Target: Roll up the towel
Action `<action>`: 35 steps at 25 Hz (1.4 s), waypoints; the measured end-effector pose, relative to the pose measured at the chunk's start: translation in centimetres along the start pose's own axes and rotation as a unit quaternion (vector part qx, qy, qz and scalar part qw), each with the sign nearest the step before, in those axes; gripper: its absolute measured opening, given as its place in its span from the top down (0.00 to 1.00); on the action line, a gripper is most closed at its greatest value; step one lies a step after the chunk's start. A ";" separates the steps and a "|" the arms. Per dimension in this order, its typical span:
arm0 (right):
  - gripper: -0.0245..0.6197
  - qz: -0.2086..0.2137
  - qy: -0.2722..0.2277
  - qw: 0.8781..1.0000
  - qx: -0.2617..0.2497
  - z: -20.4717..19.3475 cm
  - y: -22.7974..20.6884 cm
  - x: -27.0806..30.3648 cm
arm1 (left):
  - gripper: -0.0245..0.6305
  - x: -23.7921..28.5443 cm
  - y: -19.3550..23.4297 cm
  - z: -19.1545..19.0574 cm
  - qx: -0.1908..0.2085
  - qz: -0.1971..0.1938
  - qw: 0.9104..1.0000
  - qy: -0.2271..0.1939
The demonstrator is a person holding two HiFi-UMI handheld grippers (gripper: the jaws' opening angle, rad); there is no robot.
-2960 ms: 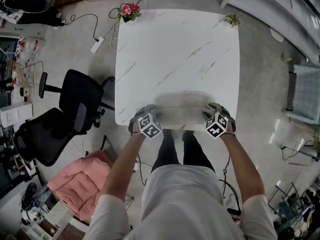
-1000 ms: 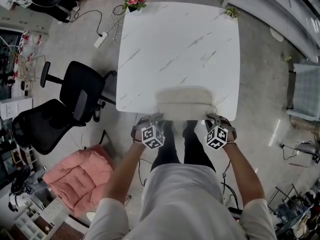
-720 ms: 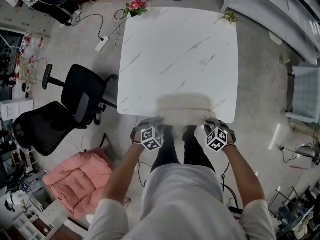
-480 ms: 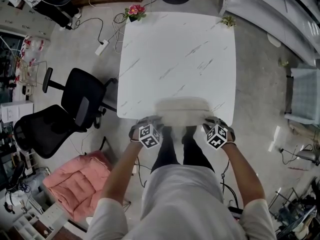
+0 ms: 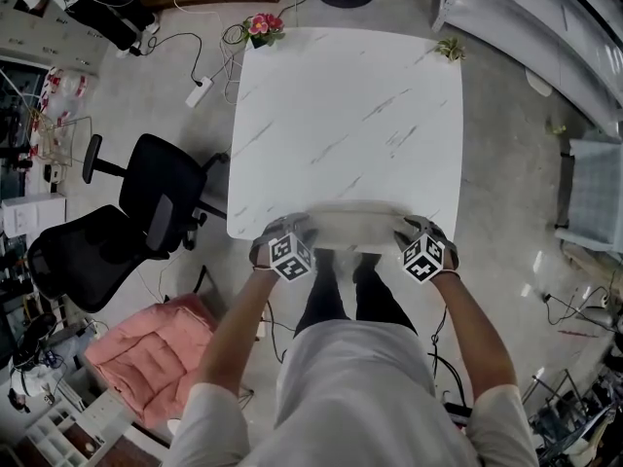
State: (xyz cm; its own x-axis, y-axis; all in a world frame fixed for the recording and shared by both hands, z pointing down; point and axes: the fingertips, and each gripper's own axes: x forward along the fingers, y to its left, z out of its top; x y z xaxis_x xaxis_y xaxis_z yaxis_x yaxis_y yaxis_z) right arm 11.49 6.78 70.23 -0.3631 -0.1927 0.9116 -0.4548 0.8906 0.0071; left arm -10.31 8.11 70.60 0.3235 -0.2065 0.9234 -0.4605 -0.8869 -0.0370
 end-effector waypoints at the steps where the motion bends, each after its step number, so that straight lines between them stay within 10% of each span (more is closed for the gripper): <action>1: 0.67 -0.005 -0.003 1.000 0.004 0.3 -0.6 0.0 | 0.67 0.1 0.6 0.2 -0.006 0.007 1.000 0.001; 35: 0.70 -0.057 -0.084 0.994 0.042 2.2 -5.2 -3.4 | 0.71 -3.2 2.8 2.8 -0.151 0.136 0.979 -0.029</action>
State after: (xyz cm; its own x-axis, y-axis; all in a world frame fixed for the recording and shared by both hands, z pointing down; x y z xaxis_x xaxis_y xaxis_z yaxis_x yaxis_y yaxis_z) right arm 13.31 1.90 66.21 -0.4331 -0.3627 0.8252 -0.5651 0.8225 0.0649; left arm -10.36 5.13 66.46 0.1974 -0.4491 0.8714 -0.7563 -0.6353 -0.1561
